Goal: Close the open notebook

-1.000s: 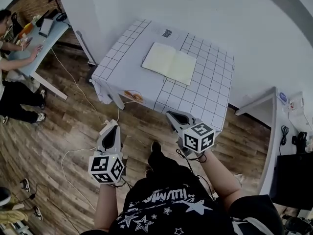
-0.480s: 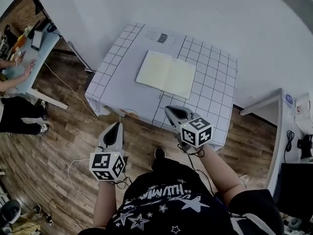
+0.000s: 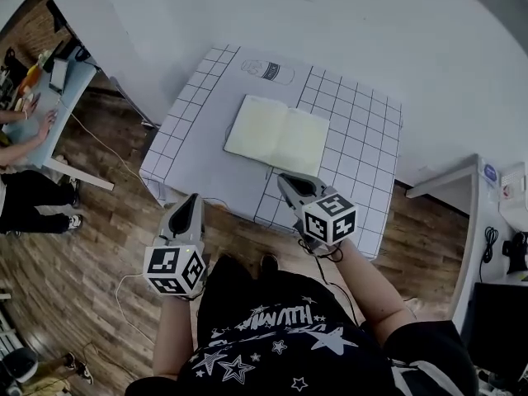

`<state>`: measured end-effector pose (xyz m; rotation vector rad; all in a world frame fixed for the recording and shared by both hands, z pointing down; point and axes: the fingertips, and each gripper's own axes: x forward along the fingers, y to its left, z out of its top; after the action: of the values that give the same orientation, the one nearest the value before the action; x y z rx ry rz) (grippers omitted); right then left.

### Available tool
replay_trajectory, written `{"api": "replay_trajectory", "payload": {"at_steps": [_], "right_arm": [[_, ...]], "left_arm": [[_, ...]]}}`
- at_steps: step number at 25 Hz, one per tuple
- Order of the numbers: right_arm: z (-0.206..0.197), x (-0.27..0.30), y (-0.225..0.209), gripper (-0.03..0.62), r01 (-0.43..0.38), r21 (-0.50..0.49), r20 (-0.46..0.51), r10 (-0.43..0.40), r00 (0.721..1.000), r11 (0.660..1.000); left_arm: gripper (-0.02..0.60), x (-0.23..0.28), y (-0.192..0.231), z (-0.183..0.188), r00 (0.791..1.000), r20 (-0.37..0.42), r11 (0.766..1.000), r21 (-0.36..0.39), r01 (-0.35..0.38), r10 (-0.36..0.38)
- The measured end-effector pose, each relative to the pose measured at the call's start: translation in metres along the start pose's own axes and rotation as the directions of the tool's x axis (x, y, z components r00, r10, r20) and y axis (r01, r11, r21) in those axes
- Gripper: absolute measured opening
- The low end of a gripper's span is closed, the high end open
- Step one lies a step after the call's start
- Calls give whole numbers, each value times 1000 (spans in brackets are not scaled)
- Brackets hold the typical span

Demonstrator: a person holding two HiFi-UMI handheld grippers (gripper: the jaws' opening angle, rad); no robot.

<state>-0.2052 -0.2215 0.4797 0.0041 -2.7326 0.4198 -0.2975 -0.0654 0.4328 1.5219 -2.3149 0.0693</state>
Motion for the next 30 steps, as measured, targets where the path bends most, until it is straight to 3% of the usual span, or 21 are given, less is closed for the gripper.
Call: {"api": "replay_trajectory", "payload": {"at_steps": [9,14,21,24,30], "right_arm": [[-3,2,-25,14,144,13,4,-144,990,989],[3,19,-33,14,237,31,-6,-237,971,971],[-1,58,-26,17,286,71,-36,-284,958,955],[-7,77,-25,104,309,62,-69,-305,950,949],[-23,106,-23,161,380,-103,-171,-392,904,919]], "left_arm": [[9,58,15,1,992,-42,993,23,118,-117],[9,85,28,13,975,-76,975,55,215,-210],[9,117,54,22,943,-120,944,75,321,-311],[9,129,63,21,926,-142,928,80,363,-350],[9,148,80,20,887,-185,892,83,444,-423]]}}
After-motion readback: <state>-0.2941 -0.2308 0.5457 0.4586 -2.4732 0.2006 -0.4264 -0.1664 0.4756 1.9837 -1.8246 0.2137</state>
